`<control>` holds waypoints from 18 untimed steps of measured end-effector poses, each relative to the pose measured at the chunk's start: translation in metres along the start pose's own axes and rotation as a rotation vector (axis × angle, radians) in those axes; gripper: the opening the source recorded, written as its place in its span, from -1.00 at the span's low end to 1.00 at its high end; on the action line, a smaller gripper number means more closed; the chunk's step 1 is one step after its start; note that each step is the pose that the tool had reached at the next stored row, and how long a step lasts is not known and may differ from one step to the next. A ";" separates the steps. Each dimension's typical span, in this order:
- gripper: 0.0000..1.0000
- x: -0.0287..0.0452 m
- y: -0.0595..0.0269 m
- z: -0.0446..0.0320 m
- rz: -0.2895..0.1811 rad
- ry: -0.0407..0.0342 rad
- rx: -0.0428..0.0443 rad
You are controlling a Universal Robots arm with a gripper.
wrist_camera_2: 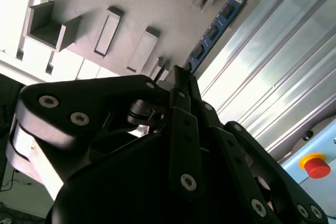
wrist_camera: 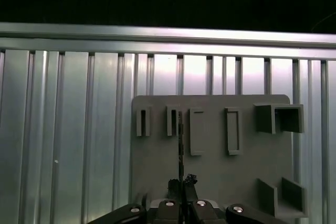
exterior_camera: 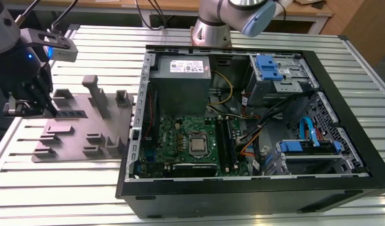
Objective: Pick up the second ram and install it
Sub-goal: 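Pick up the second ram and move it above second insertion slot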
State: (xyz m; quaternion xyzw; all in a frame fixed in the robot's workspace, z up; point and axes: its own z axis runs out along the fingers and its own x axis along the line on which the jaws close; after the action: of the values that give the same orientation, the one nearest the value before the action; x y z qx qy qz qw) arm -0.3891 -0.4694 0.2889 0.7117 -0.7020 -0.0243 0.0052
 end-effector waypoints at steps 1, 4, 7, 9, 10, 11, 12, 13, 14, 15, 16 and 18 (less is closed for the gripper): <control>-0.73 -0.0001 0.0001 -0.0017 0.000 0.0000 0.0001; -0.73 -0.0002 0.0003 -0.0070 0.000 0.0000 0.0000; -0.73 -0.0003 0.0005 -0.0116 0.000 -0.0001 0.0001; -0.73 -0.0004 0.0006 -0.0146 0.000 -0.0001 0.0001; -0.73 -0.0004 0.0007 -0.0161 0.000 -0.0001 0.0001; -0.73 -0.0005 0.0007 -0.0176 0.000 0.0000 0.0000; -0.73 -0.0005 0.0008 -0.0190 0.000 0.0000 0.0000; -0.73 -0.0006 0.0009 -0.0204 0.000 0.0000 0.0000; -0.73 -0.0006 0.0009 -0.0220 0.000 -0.0001 0.0001; -0.73 -0.0007 0.0010 -0.0234 0.000 -0.0001 0.0001; -0.73 -0.0007 0.0010 -0.0249 0.000 0.0000 0.0000; -0.73 -0.0008 0.0012 -0.0278 0.000 0.0000 0.0000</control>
State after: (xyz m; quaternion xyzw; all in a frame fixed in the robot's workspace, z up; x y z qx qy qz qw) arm -0.3891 -0.4694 0.3168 0.7117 -0.7020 -0.0243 0.0052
